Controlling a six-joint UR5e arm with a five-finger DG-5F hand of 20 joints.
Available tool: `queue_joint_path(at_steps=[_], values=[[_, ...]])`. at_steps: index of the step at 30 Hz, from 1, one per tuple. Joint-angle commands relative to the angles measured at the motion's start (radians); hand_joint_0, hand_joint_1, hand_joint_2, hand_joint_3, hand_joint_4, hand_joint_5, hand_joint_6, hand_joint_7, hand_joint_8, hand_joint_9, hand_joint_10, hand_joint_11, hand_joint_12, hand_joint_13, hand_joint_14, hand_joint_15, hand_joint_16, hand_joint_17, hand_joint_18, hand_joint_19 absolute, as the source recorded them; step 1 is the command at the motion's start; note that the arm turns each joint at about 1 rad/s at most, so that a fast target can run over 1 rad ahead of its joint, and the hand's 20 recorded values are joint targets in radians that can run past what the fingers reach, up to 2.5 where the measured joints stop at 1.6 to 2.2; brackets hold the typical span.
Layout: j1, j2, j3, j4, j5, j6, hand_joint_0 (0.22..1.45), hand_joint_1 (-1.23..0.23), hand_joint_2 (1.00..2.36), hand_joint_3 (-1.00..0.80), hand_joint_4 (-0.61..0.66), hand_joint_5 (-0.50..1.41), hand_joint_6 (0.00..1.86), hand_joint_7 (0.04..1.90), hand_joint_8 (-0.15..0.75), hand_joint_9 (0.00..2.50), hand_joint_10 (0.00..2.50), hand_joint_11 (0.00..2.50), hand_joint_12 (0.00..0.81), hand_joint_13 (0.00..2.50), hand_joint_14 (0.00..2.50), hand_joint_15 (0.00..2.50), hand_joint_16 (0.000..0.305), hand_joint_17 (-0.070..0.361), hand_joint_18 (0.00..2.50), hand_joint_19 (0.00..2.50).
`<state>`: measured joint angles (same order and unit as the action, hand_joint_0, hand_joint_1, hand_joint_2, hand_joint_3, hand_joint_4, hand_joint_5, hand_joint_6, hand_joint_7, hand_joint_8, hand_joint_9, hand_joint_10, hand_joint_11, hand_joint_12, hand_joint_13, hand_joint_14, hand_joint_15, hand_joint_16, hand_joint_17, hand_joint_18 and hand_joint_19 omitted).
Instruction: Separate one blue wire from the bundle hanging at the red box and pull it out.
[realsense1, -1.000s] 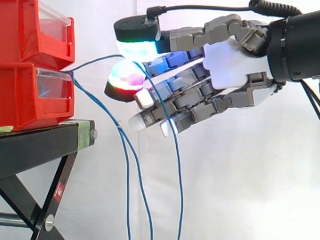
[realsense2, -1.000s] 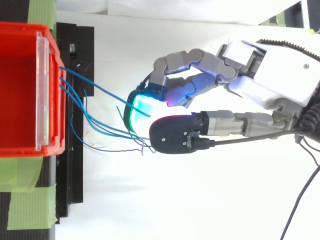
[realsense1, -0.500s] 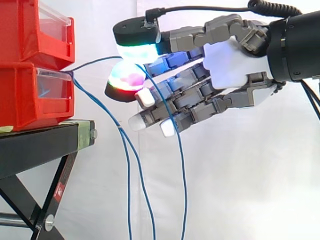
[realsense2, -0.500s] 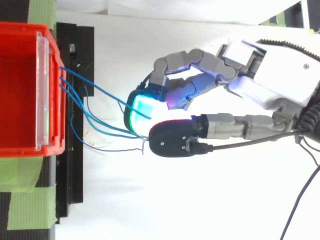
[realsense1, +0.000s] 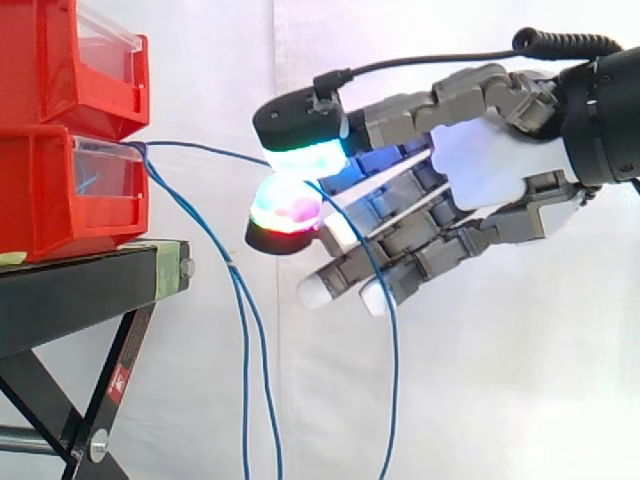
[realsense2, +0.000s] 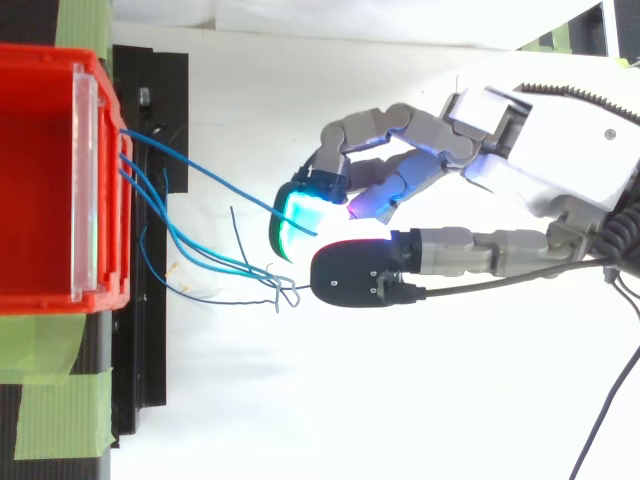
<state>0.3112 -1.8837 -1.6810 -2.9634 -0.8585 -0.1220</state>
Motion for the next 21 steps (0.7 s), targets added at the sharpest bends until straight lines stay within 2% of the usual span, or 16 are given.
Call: queue_joint_path(at_steps=[1, 7, 16, 21], values=[[0.000, 0.000, 0.000, -0.051, 0.003, 0.047, 0.60, -0.78, 1.03, 0.06, -0.13, -0.12, 0.81, 1.12, 0.232, 1.06, 0.02, 1.21, 0.320, 0.66, 0.02, 0.64, 0.040, 0.090, 0.72, 0.79], [0.003, 0.002, 0.000, -0.151, 0.004, 0.130, 0.60, -0.77, 1.03, 0.06, -0.13, -0.12, 0.81, 1.14, 0.239, 1.06, 0.02, 1.20, 0.321, 0.66, 0.02, 0.64, 0.040, 0.090, 0.72, 0.79], [0.016, 0.035, 0.000, -0.217, 0.010, 0.134, 0.60, -0.77, 1.03, 0.05, -0.12, -0.12, 0.81, 1.14, 0.244, 1.03, 0.02, 1.19, 0.318, 0.67, 0.02, 0.64, 0.039, 0.088, 0.72, 0.78], [0.025, 0.049, -0.016, -0.232, 0.023, 0.134, 0.60, -0.77, 1.03, 0.05, -0.11, -0.12, 0.81, 1.14, 0.248, 1.03, 0.02, 1.21, 0.315, 0.67, 0.02, 0.66, 0.039, 0.087, 0.72, 0.78]])
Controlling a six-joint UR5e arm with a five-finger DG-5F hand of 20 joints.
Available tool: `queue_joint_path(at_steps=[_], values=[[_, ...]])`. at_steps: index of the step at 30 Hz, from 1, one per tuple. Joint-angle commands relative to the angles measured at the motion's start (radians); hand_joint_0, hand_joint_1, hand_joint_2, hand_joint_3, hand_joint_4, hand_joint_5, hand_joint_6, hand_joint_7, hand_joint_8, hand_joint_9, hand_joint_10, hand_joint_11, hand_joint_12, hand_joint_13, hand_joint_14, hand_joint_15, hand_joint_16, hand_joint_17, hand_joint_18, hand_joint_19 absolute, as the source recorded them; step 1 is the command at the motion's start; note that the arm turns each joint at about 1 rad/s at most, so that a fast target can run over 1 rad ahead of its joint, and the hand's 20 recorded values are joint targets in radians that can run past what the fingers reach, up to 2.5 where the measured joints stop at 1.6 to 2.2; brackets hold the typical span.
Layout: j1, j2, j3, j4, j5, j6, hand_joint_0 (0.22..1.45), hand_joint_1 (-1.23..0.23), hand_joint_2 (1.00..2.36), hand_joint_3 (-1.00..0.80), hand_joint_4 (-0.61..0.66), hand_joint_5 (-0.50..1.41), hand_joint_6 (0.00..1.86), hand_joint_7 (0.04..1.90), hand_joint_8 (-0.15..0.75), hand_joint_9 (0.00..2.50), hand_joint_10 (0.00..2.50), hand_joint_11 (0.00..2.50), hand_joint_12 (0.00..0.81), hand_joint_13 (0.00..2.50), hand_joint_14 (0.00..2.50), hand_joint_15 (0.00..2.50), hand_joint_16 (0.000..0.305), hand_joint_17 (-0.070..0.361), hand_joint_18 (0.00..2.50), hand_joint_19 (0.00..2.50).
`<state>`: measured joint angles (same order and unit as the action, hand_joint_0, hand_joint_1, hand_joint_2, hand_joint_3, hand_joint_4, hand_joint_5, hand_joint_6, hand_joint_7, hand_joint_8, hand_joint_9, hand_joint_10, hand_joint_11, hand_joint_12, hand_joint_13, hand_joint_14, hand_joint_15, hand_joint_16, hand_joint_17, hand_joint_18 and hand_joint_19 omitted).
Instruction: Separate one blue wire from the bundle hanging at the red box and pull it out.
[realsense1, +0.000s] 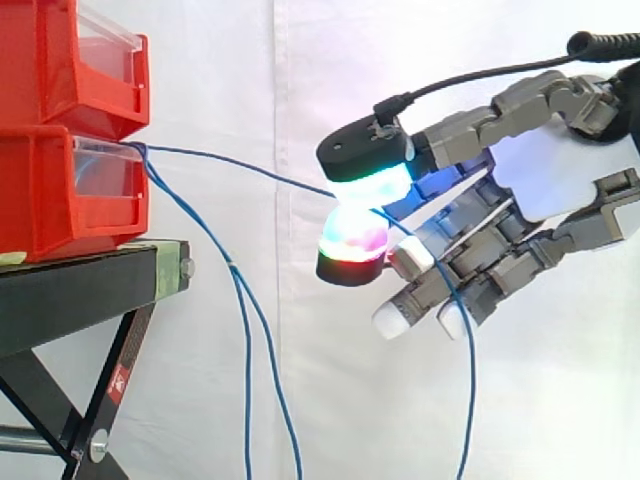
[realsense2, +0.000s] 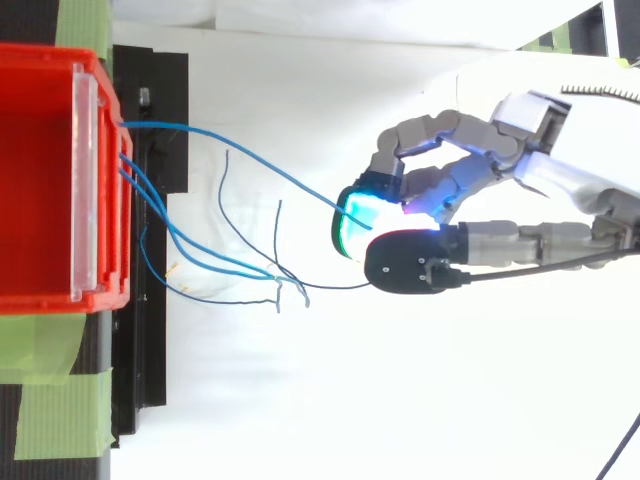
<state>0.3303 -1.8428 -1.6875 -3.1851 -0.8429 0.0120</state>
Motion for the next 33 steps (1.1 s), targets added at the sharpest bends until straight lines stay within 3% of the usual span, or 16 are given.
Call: queue_joint_path(at_steps=[1, 6, 7, 8, 11, 14, 15, 17, 19, 23, 26, 27, 33], values=[[0.007, 0.013, -0.015, -0.010, 0.010, 0.002, 0.60, -0.77, 1.03, 0.05, -0.11, -0.12, 0.81, 1.14, 0.253, 1.02, 0.02, 1.21, 0.314, 0.67, 0.02, 0.66, 0.039, 0.087, 0.72, 0.78], [0.036, 0.060, -0.107, 0.051, 0.077, 0.019, 0.60, -0.76, 1.03, 0.05, -0.11, -0.12, 0.81, 1.14, 0.253, 1.02, 0.02, 1.20, 0.317, 0.67, 0.02, 0.66, 0.038, 0.086, 0.72, 0.78], [0.058, 0.085, -0.150, 0.079, 0.110, 0.020, 0.60, -0.76, 1.03, 0.05, -0.11, -0.12, 0.81, 1.13, 0.253, 1.02, 0.02, 1.20, 0.316, 0.67, 0.02, 0.66, 0.038, 0.086, 0.72, 0.78], [0.067, 0.094, -0.166, 0.082, 0.123, 0.022, 0.60, -0.76, 1.03, 0.05, -0.11, -0.12, 0.81, 1.12, 0.257, 1.02, 0.02, 1.21, 0.317, 0.67, 0.02, 0.66, 0.038, 0.086, 0.72, 0.78], [0.088, 0.100, -0.201, 0.102, 0.150, 0.042, 0.60, -0.76, 1.03, 0.05, -0.11, -0.12, 0.81, 1.13, 0.252, 1.02, 0.02, 1.21, 0.317, 0.67, 0.02, 0.67, 0.038, 0.086, 0.71, 0.78], [0.098, 0.100, -0.225, 0.122, 0.157, 0.069, 0.60, -0.76, 1.03, 0.05, -0.11, -0.12, 0.81, 1.13, 0.252, 1.02, 0.02, 1.20, 0.317, 0.67, 0.02, 0.67, 0.038, 0.086, 0.71, 0.77], [0.110, 0.100, -0.250, 0.151, 0.165, 0.086, 0.60, -0.76, 1.03, 0.05, -0.11, -0.12, 0.81, 1.13, 0.257, 1.02, 0.02, 1.20, 0.317, 0.67, 0.02, 0.67, 0.038, 0.086, 0.71, 0.78], [0.122, 0.100, -0.270, 0.182, 0.174, 0.089, 0.60, -0.76, 1.03, 0.05, -0.11, -0.12, 0.81, 1.13, 0.251, 1.02, 0.02, 1.20, 0.317, 0.67, 0.02, 0.66, 0.038, 0.086, 0.71, 0.78], [0.124, 0.100, -0.276, 0.188, 0.179, 0.089, 0.60, -0.76, 1.03, 0.05, -0.11, -0.12, 0.81, 1.13, 0.252, 1.01, 0.02, 1.20, 0.317, 0.67, 0.02, 0.66, 0.038, 0.086, 0.71, 0.78], [0.156, 0.100, -0.330, 0.241, 0.220, 0.105, 0.60, -0.76, 1.03, 0.05, -0.11, -0.12, 0.81, 1.13, 0.251, 1.01, 0.02, 1.21, 0.316, 0.66, 0.02, 0.66, 0.038, 0.085, 0.71, 0.78], [0.168, 0.100, -0.345, 0.258, 0.232, 0.118, 0.60, -0.76, 1.03, 0.04, -0.10, -0.12, 0.81, 1.13, 0.250, 1.01, 0.02, 1.19, 0.317, 0.66, 0.02, 0.65, 0.038, 0.085, 0.70, 0.78], [0.181, 0.100, -0.357, 0.277, 0.246, 0.121, 0.60, -0.76, 1.03, 0.05, -0.11, -0.12, 0.81, 1.13, 0.253, 1.01, 0.02, 1.19, 0.316, 0.66, 0.02, 0.66, 0.038, 0.085, 0.71, 0.77], [0.205, 0.100, -0.366, 0.292, 0.269, 0.120, 0.60, -0.76, 1.03, 0.04, -0.11, -0.12, 0.81, 1.13, 0.253, 1.01, 0.02, 1.21, 0.313, 0.66, 0.02, 0.65, 0.038, 0.085, 0.70, 0.78]])
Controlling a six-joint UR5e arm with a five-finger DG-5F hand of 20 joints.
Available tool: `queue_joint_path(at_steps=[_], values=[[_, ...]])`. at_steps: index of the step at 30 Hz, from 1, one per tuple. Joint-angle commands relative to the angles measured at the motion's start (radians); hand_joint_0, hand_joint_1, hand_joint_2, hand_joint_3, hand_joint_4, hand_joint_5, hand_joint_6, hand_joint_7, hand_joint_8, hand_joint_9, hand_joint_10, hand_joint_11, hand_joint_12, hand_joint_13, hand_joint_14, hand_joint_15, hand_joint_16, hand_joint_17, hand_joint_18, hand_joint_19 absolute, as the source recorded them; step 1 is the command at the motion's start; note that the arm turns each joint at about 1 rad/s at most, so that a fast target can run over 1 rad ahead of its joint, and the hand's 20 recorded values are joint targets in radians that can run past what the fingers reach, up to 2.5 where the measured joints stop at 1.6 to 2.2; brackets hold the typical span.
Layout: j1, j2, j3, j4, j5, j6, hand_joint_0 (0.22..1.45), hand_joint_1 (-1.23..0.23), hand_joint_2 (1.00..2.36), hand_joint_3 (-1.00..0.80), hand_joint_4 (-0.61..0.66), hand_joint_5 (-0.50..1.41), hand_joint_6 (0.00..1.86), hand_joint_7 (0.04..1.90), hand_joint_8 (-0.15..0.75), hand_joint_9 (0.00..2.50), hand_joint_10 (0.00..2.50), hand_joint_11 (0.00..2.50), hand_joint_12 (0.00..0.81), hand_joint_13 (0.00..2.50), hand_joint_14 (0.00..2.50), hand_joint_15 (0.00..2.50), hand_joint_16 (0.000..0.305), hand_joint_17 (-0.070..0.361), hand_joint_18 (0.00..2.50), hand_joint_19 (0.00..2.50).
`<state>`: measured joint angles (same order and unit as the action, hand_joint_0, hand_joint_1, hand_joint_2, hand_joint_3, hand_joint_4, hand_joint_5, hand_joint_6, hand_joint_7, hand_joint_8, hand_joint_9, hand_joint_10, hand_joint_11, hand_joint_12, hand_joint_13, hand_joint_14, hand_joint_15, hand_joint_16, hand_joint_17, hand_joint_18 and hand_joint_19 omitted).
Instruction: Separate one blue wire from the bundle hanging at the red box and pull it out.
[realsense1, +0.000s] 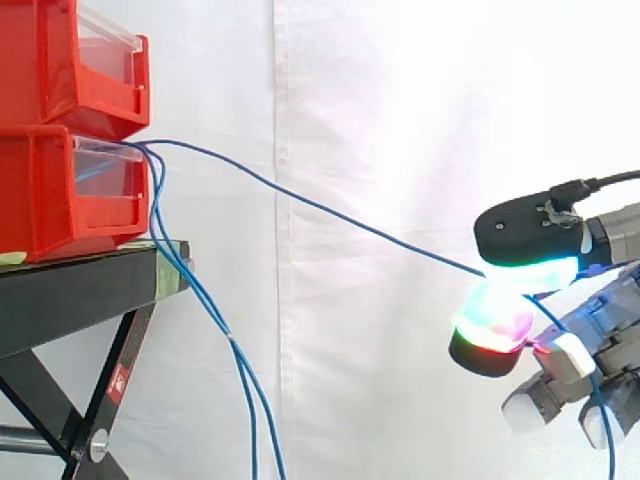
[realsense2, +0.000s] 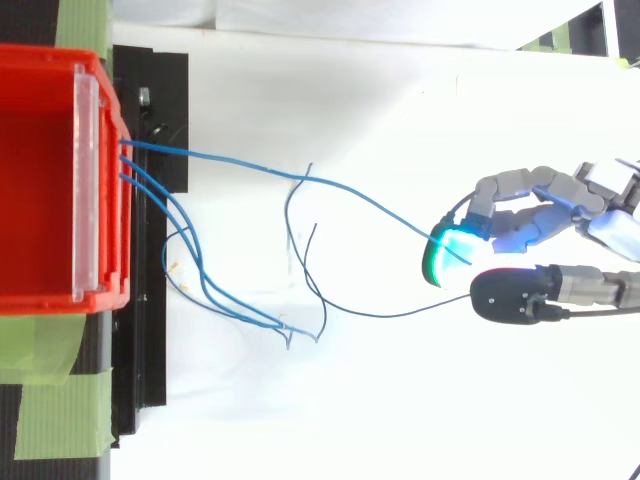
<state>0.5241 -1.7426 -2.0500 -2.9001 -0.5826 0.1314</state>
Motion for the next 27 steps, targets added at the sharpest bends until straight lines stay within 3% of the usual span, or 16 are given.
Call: queue_joint_path(at_steps=[1, 12, 27], values=[[0.014, 0.000, -0.004, 0.009, 0.009, -0.003, 0.60, -0.76, 1.03, 0.04, -0.10, -0.12, 0.81, 1.13, 0.256, 1.01, 0.02, 1.20, 0.315, 0.66, 0.02, 0.66, 0.038, 0.085, 0.70, 0.78], [0.016, 0.000, -0.006, 0.064, 0.001, -0.062, 0.60, -0.76, 1.03, 0.04, -0.10, -0.12, 0.81, 1.12, 0.255, 0.99, 0.02, 1.20, 0.318, 0.65, 0.02, 0.65, 0.038, 0.085, 0.69, 0.78], [0.014, 0.000, -0.004, 0.110, 0.000, -0.067, 0.60, -0.76, 1.03, 0.04, -0.11, -0.12, 0.81, 1.13, 0.259, 0.98, 0.02, 1.20, 0.319, 0.65, 0.02, 0.66, 0.038, 0.086, 0.69, 0.78]])
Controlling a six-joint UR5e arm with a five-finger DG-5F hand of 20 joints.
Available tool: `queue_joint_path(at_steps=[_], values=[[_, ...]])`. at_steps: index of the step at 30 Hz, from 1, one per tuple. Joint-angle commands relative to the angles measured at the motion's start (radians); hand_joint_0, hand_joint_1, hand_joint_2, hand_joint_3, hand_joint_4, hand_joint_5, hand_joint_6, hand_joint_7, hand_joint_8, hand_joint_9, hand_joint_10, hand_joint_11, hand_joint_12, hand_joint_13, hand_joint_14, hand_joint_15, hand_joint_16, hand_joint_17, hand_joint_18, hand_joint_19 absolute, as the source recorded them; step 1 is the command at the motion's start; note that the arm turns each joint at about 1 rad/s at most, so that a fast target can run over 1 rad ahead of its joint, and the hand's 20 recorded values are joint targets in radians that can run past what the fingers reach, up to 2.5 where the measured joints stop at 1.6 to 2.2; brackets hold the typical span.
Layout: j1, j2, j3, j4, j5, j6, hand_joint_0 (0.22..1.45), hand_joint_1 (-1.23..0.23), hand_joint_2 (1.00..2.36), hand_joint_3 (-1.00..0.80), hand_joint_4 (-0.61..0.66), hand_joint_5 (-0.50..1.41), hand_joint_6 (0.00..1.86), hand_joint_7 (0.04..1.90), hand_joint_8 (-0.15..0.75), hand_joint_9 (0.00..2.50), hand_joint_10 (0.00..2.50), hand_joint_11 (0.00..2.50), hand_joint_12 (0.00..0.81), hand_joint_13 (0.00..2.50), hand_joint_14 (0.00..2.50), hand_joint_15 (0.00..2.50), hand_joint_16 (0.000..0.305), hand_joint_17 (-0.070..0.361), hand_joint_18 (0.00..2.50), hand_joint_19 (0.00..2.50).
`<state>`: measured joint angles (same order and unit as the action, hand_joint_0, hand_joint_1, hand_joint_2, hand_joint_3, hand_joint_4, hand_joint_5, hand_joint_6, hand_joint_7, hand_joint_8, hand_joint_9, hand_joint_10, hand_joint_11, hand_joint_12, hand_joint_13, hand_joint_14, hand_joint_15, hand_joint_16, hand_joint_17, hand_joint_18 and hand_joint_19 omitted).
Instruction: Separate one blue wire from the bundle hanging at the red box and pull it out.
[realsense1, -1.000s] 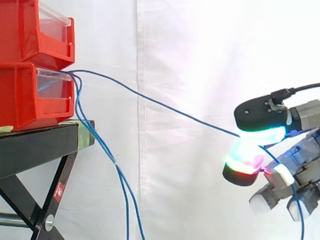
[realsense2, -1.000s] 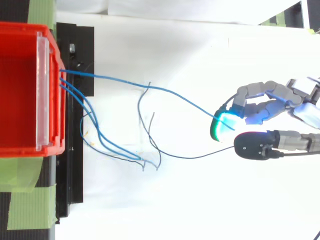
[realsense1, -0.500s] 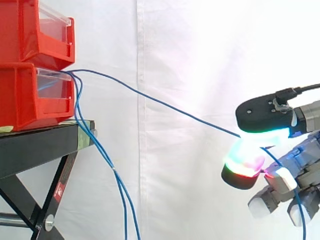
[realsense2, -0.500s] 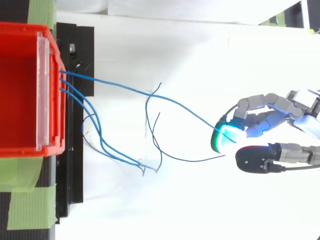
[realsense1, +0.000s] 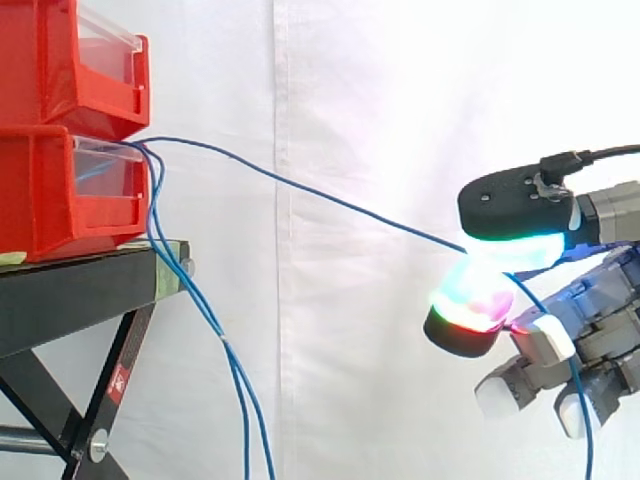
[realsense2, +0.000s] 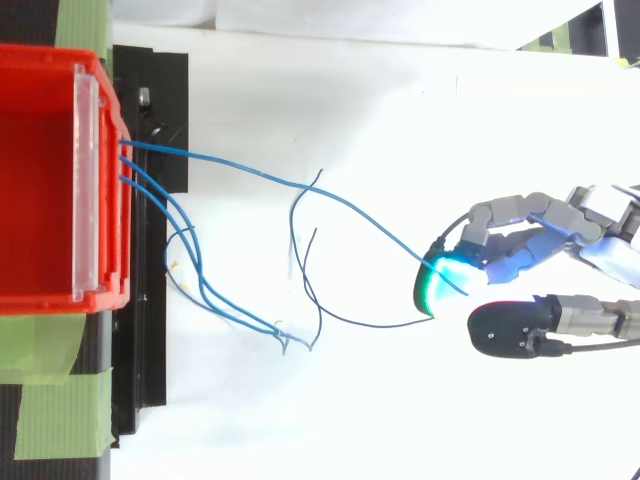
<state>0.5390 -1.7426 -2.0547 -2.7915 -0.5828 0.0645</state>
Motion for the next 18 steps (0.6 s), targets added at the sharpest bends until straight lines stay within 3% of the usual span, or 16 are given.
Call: queue_joint_path(at_steps=[1, 18], values=[[-0.001, 0.000, 0.001, 0.001, 0.000, 0.000, 0.60, -0.76, 1.03, 0.04, -0.11, -0.12, 0.81, 1.12, 0.258, 0.98, 0.02, 1.20, 0.321, 0.64, 0.02, 0.67, 0.038, 0.086, 0.69, 0.78], [0.001, 0.000, -0.001, 0.001, 0.000, 0.000, 0.60, -0.76, 1.03, 0.04, -0.11, -0.12, 0.81, 1.12, 0.254, 0.96, 0.02, 1.18, 0.324, 0.64, 0.02, 0.66, 0.039, 0.087, 0.68, 0.77]])
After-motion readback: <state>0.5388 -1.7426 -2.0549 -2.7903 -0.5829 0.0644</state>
